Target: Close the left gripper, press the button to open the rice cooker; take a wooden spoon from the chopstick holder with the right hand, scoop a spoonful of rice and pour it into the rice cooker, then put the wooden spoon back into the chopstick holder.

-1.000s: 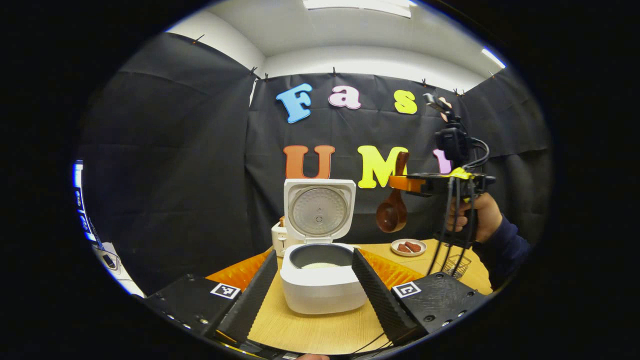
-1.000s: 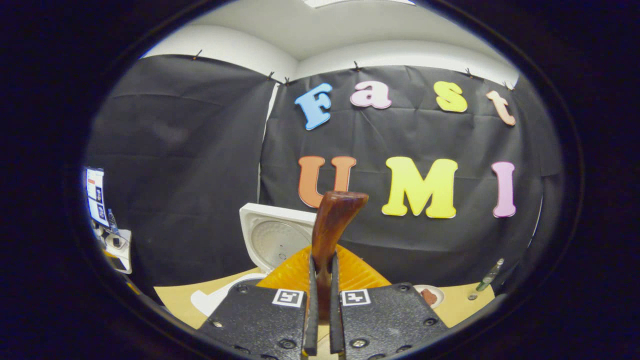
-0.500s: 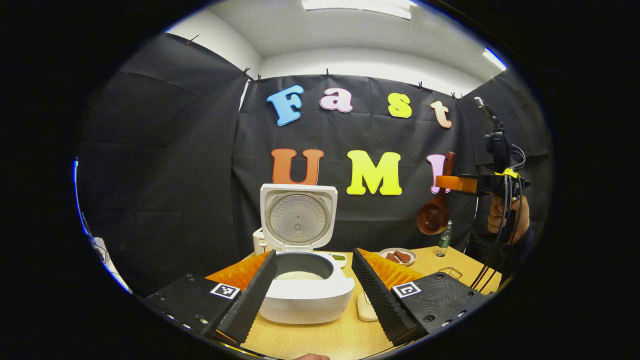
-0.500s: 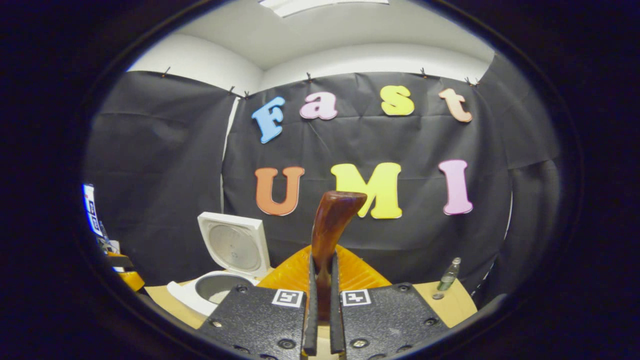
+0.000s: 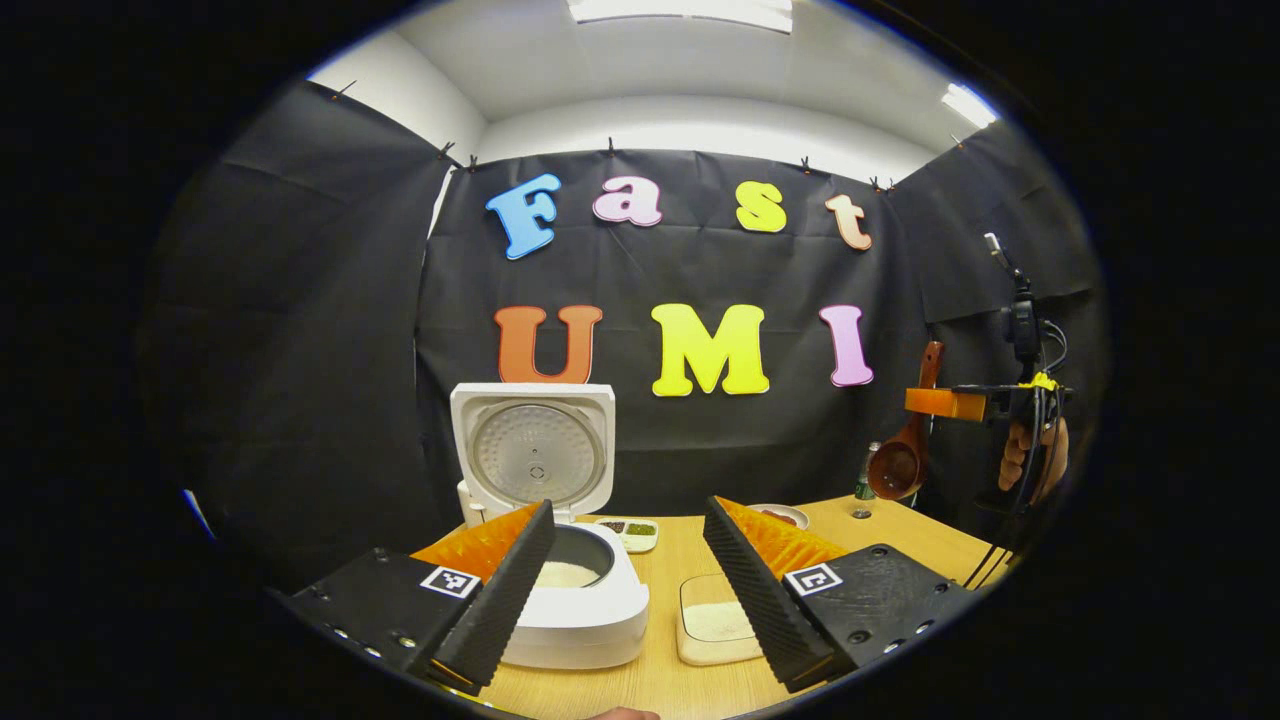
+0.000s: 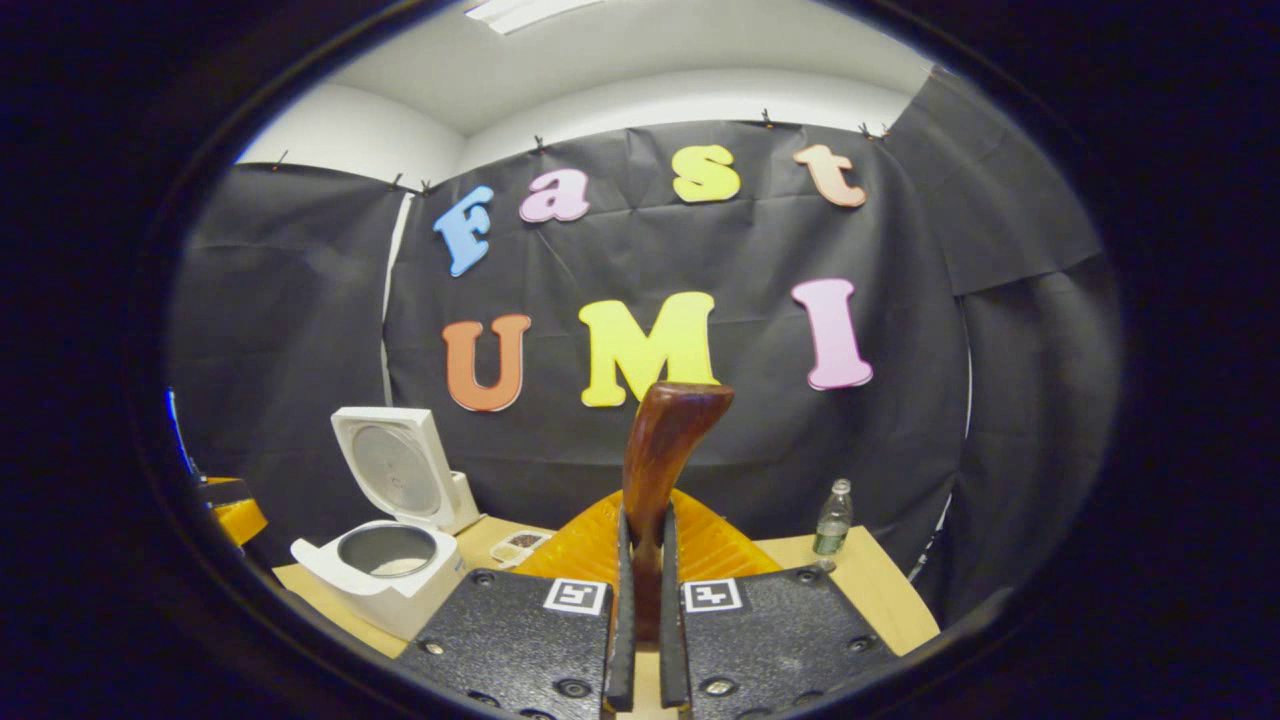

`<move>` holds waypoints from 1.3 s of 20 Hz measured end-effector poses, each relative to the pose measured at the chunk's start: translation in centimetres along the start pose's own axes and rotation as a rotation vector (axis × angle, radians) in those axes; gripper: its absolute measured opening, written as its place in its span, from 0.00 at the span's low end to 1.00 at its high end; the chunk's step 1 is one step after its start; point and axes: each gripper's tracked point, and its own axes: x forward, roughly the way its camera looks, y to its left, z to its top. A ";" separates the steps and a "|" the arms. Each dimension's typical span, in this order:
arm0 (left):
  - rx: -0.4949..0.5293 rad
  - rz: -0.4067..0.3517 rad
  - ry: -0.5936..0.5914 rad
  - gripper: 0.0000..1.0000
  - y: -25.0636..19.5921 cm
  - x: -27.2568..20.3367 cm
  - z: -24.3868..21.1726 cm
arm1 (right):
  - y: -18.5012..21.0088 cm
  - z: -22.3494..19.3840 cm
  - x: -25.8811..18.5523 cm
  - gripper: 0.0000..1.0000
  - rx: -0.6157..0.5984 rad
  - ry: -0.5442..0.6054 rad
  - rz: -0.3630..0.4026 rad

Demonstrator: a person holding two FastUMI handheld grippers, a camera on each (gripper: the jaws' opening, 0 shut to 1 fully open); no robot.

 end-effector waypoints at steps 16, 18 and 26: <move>-0.031 0.039 0.025 0.95 2.3 3.5 -1.7 | -6.5 -11.8 0.2 0.17 0.069 0.036 -0.050; -0.029 0.037 0.018 0.95 2.3 3.6 -1.4 | -6.3 -13.0 0.4 0.20 0.053 0.063 -0.034; -0.011 0.071 0.016 0.95 4.4 4.4 -0.9 | -8.5 -8.5 -2.8 0.92 0.004 -0.047 -0.198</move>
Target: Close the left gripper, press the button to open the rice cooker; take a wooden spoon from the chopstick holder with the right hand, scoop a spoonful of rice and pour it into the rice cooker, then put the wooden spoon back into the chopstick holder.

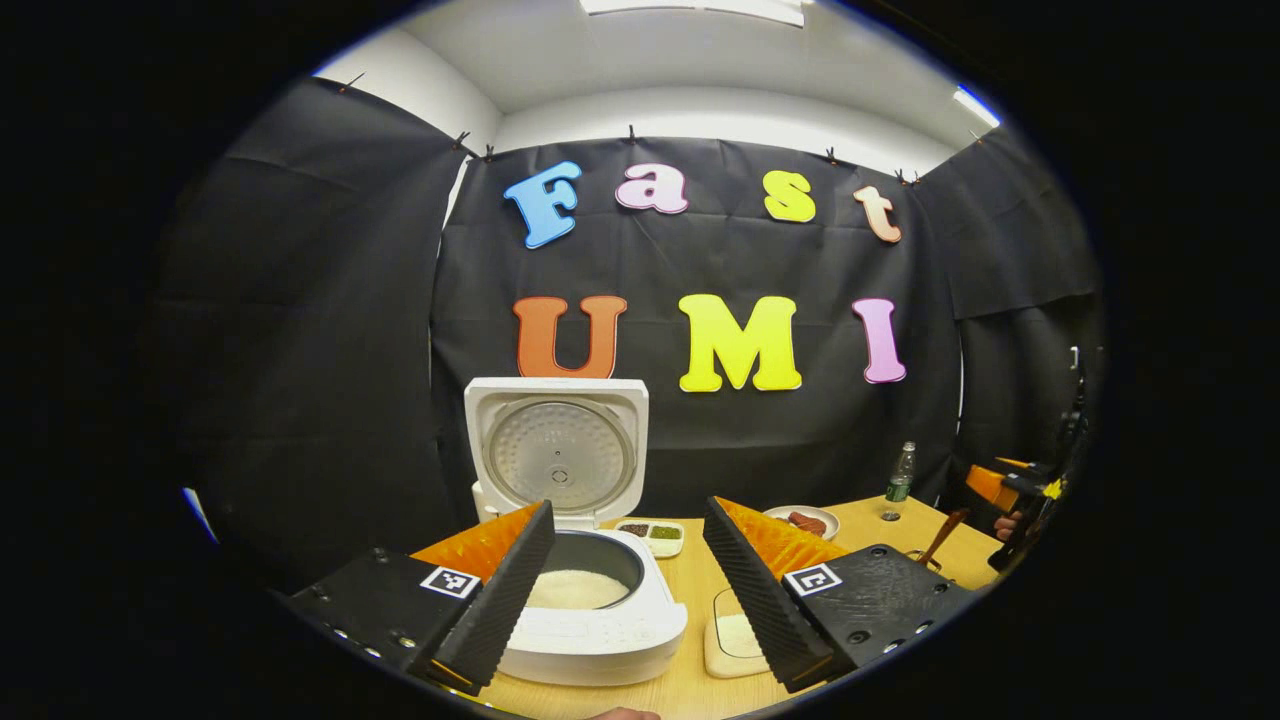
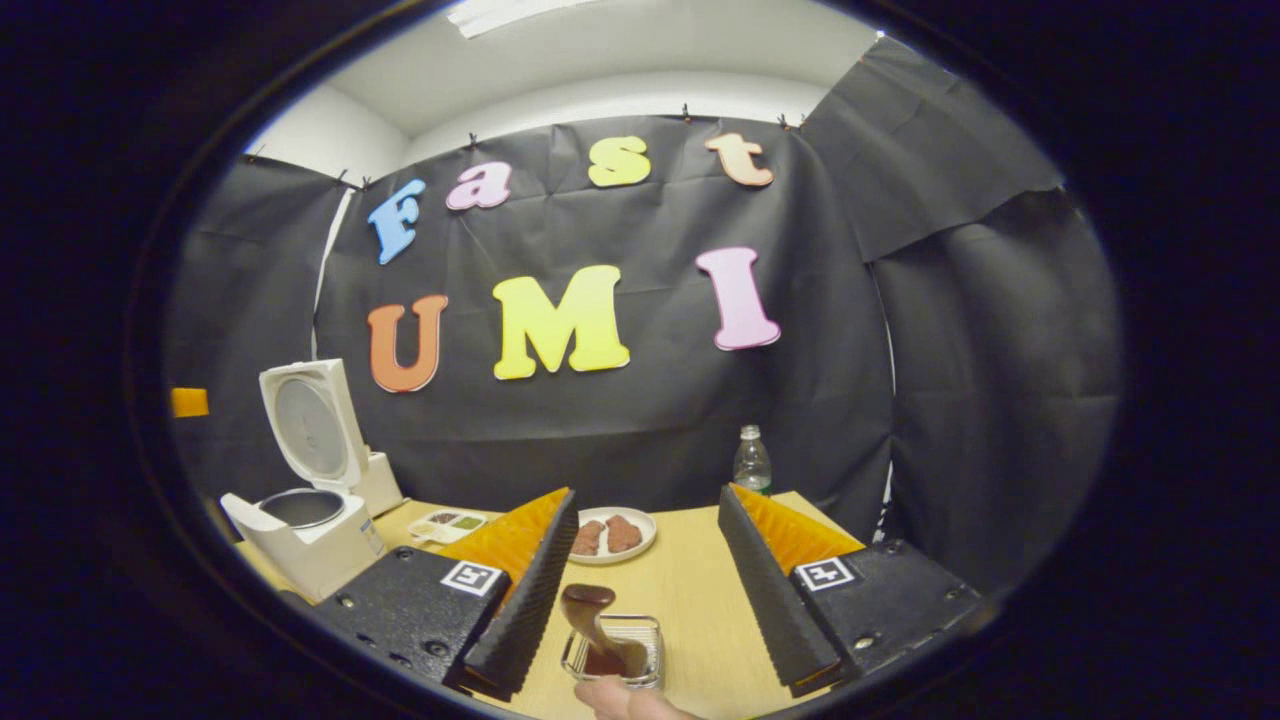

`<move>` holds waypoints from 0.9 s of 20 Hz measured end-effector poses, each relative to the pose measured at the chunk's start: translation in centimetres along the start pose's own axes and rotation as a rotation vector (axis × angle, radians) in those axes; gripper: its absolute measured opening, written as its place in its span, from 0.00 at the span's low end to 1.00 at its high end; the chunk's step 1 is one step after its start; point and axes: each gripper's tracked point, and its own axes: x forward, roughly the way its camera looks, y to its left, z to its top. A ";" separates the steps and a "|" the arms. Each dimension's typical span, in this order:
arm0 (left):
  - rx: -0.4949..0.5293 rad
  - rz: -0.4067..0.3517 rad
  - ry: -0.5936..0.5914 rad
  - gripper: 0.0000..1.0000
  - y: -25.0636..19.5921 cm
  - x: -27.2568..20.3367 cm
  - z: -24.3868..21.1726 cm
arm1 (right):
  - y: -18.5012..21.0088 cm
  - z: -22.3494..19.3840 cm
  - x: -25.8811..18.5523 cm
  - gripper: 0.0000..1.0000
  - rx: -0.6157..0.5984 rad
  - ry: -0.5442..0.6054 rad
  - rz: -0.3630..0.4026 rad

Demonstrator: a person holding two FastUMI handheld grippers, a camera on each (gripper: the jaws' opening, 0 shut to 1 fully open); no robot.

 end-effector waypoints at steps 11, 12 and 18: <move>-0.041 -0.009 -0.055 0.95 3.6 5.7 5.6 | 1.1 4.7 -7.5 0.88 -0.061 -0.093 0.002; -0.033 -0.008 -0.056 0.94 3.9 6.6 6.0 | 1.1 4.9 -7.9 0.92 -0.066 -0.102 0.007; -0.001 -0.011 -0.092 0.94 5.4 12.1 9.6 | 1.0 5.3 -8.4 0.92 0.002 -0.173 0.011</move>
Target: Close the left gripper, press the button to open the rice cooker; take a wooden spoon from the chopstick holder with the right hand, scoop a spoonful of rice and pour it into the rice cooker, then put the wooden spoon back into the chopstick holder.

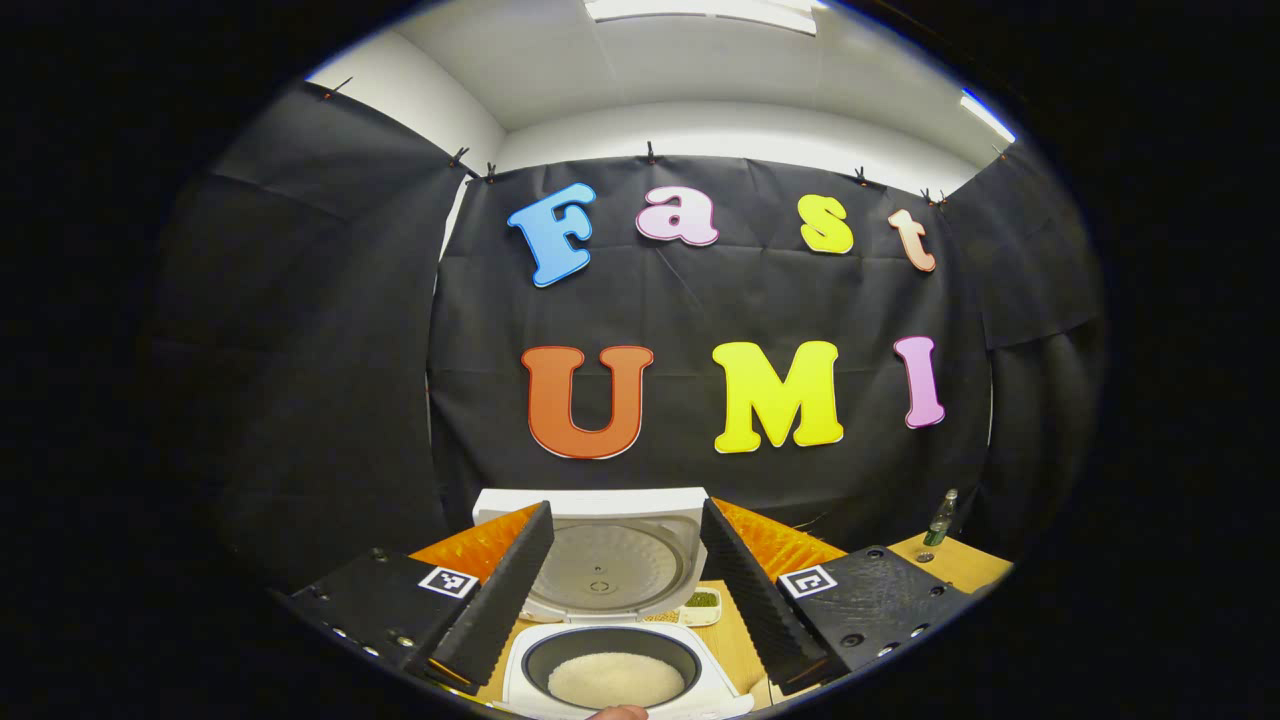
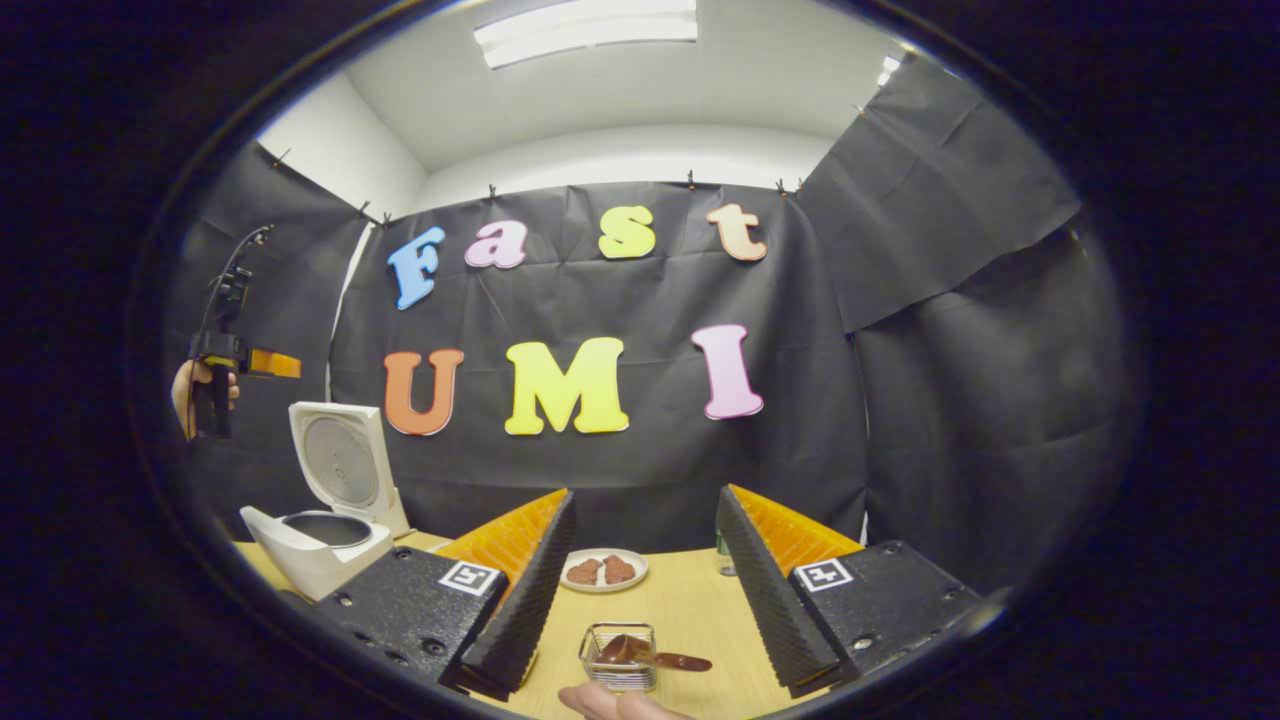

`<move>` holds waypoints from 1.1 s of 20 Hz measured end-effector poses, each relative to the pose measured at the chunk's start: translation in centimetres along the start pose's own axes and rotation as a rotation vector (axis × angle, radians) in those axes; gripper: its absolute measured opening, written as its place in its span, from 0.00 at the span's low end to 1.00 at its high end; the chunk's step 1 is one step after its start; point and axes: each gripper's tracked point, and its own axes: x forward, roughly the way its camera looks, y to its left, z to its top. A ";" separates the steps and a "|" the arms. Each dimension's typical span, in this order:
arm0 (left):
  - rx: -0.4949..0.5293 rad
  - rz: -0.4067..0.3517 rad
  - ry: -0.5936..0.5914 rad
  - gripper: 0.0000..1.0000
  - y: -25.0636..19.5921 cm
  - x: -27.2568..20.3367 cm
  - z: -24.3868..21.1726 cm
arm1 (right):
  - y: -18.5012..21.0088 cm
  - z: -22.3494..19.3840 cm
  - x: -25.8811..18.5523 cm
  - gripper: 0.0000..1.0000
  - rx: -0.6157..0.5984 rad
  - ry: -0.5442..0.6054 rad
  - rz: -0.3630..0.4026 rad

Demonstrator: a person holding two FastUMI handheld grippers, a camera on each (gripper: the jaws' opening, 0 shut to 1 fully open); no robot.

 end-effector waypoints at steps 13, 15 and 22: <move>-0.024 0.026 0.018 0.94 3.3 13.6 -1.0 | -3.3 -1.3 0.1 0.93 0.016 0.016 -0.045; -0.004 0.031 0.057 0.94 3.4 15.2 -2.8 | -3.3 -1.3 -0.5 0.93 0.013 0.021 -0.051; 0.014 0.100 0.132 0.99 6.1 17.6 -6.2 | -3.3 -0.1 -1.4 0.93 -0.089 0.016 -0.115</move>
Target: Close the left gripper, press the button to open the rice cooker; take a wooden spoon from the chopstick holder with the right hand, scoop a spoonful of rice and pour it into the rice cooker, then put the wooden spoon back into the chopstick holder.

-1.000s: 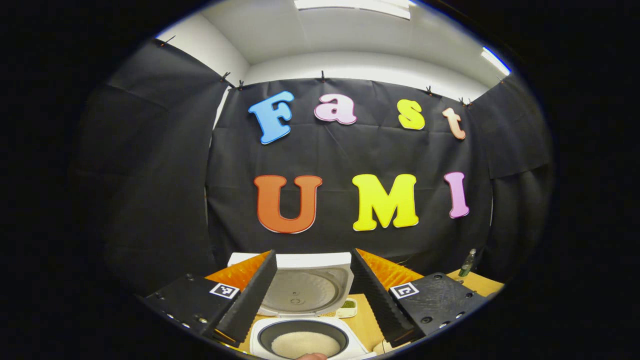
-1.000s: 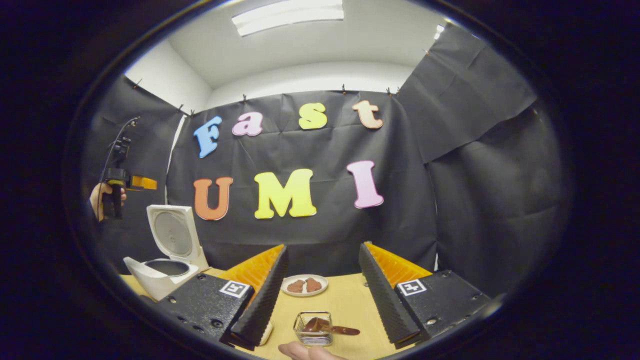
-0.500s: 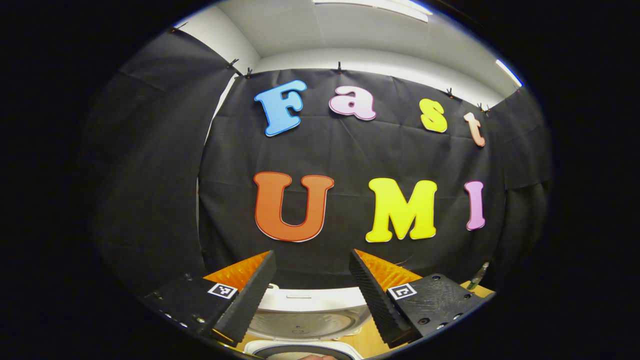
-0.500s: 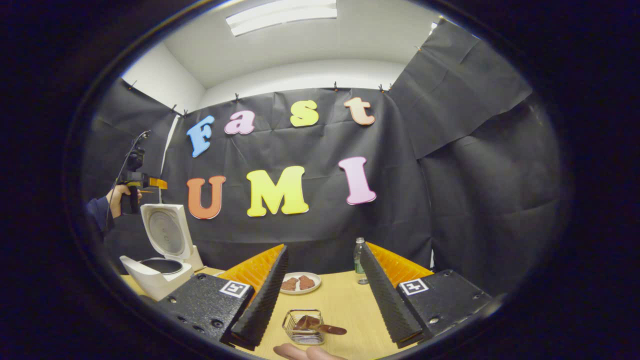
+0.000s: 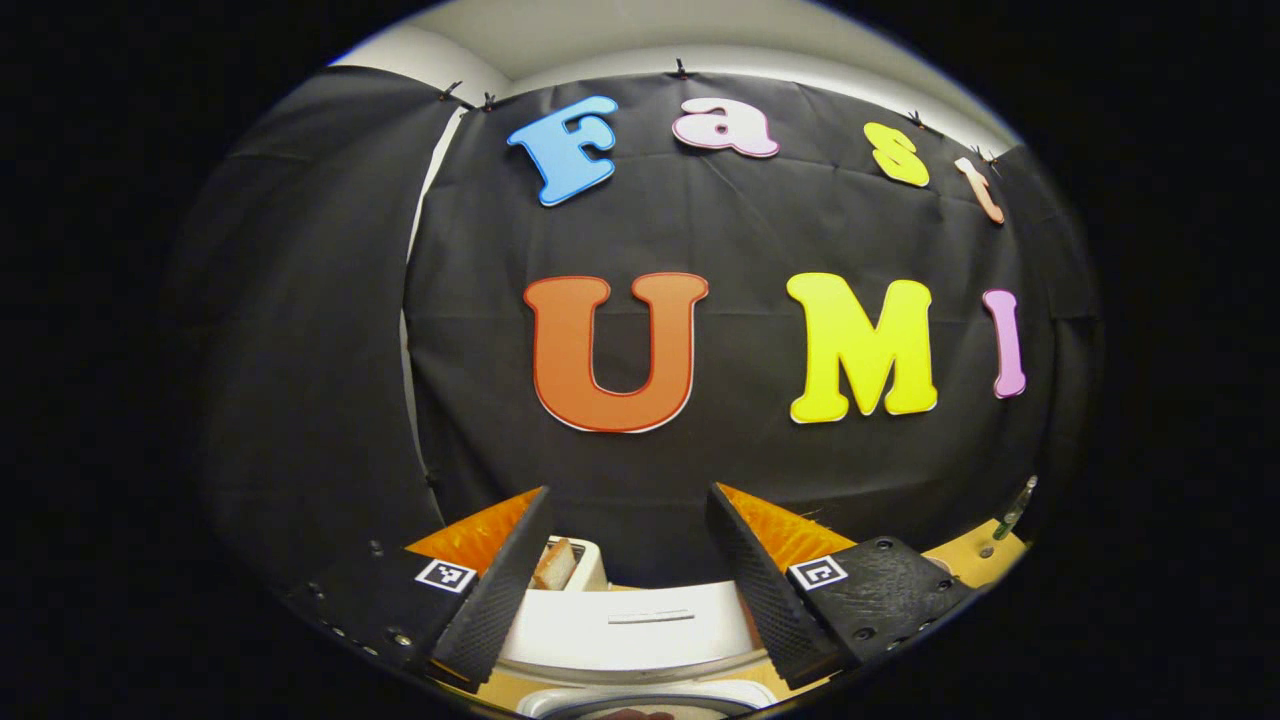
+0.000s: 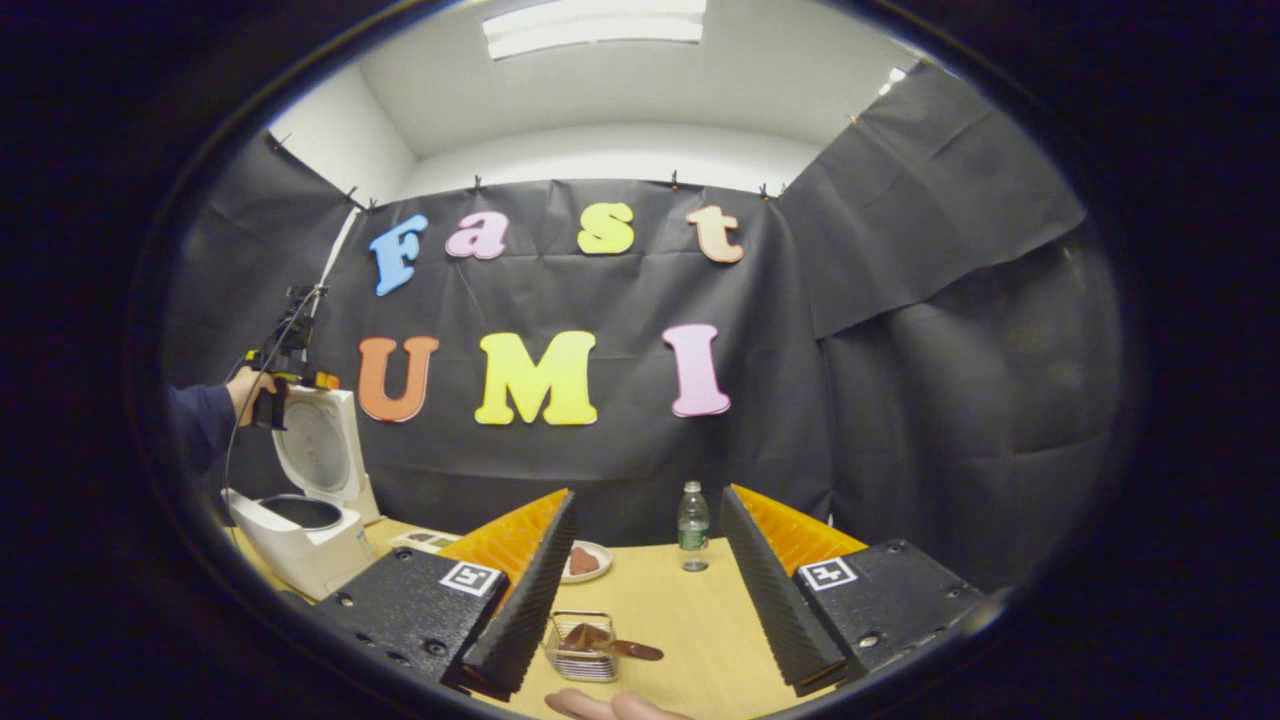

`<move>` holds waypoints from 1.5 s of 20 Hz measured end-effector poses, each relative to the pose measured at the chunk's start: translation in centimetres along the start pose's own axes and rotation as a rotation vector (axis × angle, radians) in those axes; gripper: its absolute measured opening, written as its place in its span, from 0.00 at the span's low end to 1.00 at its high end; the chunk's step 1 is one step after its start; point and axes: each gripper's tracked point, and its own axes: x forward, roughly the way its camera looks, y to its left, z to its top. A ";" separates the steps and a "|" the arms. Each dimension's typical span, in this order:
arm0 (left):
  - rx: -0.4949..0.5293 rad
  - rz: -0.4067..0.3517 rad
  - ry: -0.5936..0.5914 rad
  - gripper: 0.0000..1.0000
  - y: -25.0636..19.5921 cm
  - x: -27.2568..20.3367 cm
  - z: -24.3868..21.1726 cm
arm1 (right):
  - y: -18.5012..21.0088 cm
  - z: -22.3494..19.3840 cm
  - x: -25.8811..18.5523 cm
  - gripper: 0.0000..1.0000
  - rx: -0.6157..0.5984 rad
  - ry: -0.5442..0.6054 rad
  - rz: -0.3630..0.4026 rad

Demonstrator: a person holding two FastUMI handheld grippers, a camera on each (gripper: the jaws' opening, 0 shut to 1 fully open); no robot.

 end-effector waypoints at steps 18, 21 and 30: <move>0.001 -0.078 0.037 0.97 -1.9 -12.6 -5.3 | 9.2 -2.1 -9.2 0.94 0.039 0.090 0.163; -0.001 -0.081 0.087 0.95 -2.5 -14.4 -8.1 | 9.8 -1.8 -10.7 0.93 0.053 0.082 0.185; -0.014 -0.061 0.275 0.96 -2.8 -18.9 -16.6 | 10.6 -0.6 -15.5 0.93 0.026 0.053 0.237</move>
